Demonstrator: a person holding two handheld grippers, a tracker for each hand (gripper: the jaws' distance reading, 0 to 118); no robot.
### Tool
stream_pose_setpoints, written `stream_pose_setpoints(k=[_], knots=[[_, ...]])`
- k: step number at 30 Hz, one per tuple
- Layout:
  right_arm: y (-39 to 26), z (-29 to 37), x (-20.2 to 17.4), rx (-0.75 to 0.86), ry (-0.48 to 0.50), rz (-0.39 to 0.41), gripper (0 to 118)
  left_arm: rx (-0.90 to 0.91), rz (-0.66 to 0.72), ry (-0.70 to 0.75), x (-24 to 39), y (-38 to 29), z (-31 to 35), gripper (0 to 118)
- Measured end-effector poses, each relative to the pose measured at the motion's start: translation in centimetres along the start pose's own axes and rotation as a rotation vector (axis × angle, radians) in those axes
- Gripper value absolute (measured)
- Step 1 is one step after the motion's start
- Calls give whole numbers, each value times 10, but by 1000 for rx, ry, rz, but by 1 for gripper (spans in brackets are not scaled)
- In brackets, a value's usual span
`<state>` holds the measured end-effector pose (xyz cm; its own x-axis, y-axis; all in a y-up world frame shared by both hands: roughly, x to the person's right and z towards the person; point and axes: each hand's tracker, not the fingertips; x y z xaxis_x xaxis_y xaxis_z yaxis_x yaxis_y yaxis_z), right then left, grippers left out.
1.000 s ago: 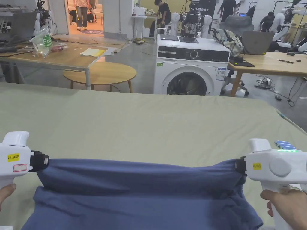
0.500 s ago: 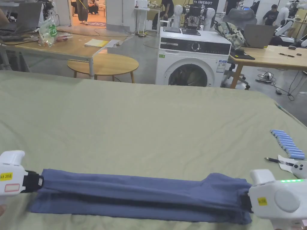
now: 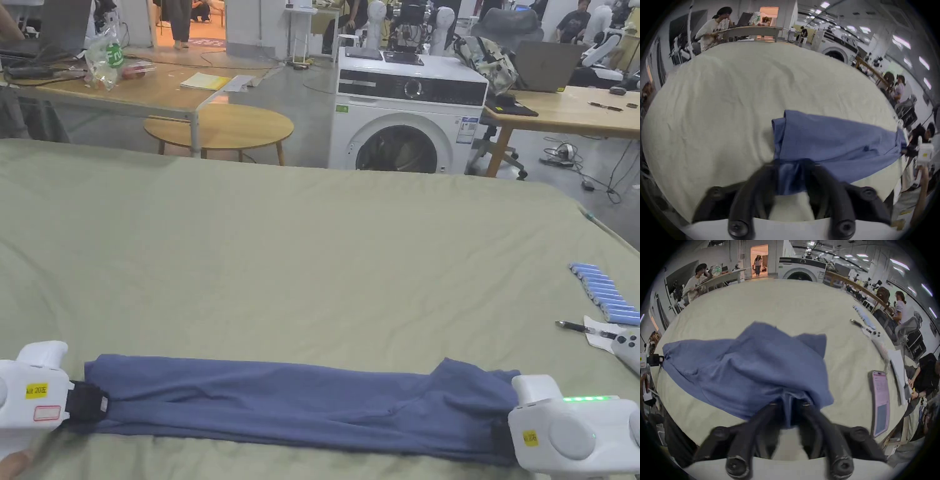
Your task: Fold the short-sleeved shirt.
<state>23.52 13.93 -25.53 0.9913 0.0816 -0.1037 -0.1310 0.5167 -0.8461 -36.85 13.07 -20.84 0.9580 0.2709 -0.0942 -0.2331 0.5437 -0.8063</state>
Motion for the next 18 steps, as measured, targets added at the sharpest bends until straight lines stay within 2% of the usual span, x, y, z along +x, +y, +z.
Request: stream_pose_setpoints(k=[1, 2, 3, 9, 13, 16, 17, 18], knots=[[3, 10, 0, 46, -16, -12, 26, 24, 11, -4, 4, 2, 4, 30], [7, 21, -2, 101, -30, -22, 51, 58, -4, 7, 9, 4, 10, 36], [12, 31, -4, 141, -36, -29, 57, 98, -26, 21, 15, 7, 14, 37], [45, 54, -37, 415, -81, -42, 57, 380, -178, -5, 59, 20, 38, 37], [54, 63, -75, 644, -1, -94, 57, 568, -219, 78, 89, 23, 47, 36], [56, 73, -104, 820, -62, -129, 56, 705, -206, 112, 102, 21, 55, 35], [56, 77, -113, 872, -86, -150, 46, 743, -192, 110, 106, 19, 58, 23], [58, 80, -120, 906, -80, -157, 30, 776, -202, 118, 109, 19, 61, 11]])
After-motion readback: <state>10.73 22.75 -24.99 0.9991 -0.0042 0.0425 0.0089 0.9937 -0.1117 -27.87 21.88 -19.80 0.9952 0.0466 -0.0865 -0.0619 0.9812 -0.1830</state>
